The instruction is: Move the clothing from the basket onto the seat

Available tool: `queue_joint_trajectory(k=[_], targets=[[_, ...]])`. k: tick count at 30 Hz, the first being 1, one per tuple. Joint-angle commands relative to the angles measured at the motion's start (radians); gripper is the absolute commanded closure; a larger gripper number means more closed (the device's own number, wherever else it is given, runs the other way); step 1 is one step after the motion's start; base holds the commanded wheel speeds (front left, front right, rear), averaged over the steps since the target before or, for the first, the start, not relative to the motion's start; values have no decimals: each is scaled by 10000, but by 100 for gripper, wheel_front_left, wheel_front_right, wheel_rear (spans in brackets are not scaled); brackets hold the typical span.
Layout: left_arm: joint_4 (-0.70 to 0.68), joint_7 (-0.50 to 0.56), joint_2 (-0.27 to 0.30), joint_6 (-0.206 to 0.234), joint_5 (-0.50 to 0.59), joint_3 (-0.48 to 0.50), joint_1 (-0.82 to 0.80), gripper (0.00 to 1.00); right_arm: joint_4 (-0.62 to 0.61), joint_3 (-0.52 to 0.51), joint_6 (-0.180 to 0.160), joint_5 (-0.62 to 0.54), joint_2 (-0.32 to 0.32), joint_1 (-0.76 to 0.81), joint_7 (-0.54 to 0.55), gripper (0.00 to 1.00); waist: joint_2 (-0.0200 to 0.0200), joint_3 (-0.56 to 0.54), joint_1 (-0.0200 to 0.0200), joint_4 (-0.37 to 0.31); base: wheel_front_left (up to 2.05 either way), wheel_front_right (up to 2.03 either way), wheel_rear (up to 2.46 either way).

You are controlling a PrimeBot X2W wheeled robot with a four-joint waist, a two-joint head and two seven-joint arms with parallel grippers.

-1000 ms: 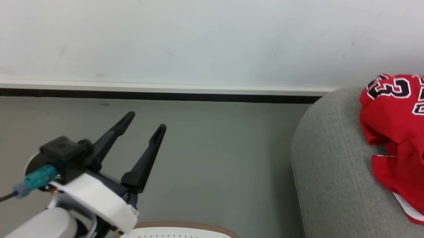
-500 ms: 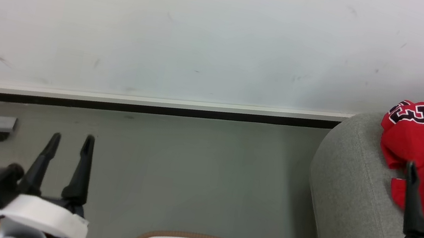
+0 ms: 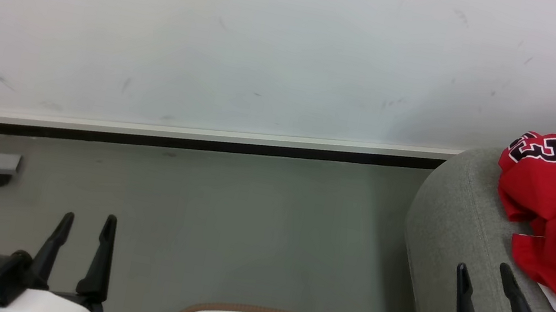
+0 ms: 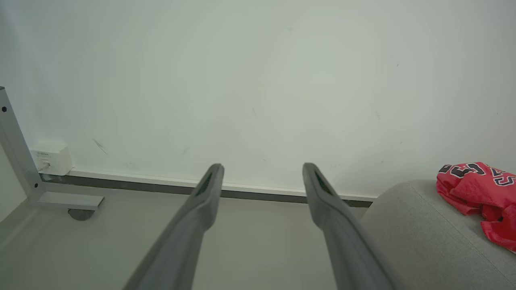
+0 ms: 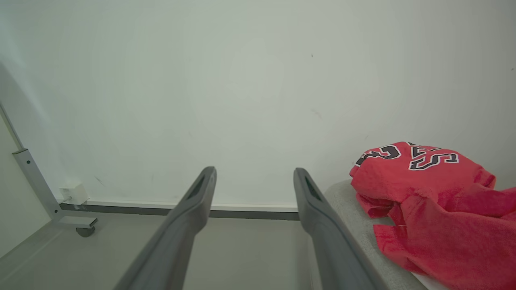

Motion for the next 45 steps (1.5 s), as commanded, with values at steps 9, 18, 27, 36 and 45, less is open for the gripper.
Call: queue_joint_trajectory(k=[9,18,27,36,45], targets=[[342,-6,-613,-710,882,831,191,0,329,481,-23,-339,404,85,-241,0,0,-23,0,-47,0,0,0],[555,-6,-992,-1111,1334,1288,70,0,293,596,-23,-341,368,-19,-235,0,0,-34,0,-29,0,0,0],[693,-6,-1230,-1368,1653,1595,48,0,351,707,-23,-236,324,-49,-237,0,0,-97,0,-72,0,0,0],[874,13,-1380,-1485,1573,1659,64,100,468,762,0,-245,362,101,-193,100,0,-105,0,-84,0,0,0],[1097,466,-1468,-1518,239,1823,32,100,556,498,-1,1164,374,241,140,100,0,-120,0,-18,0,0,0]])
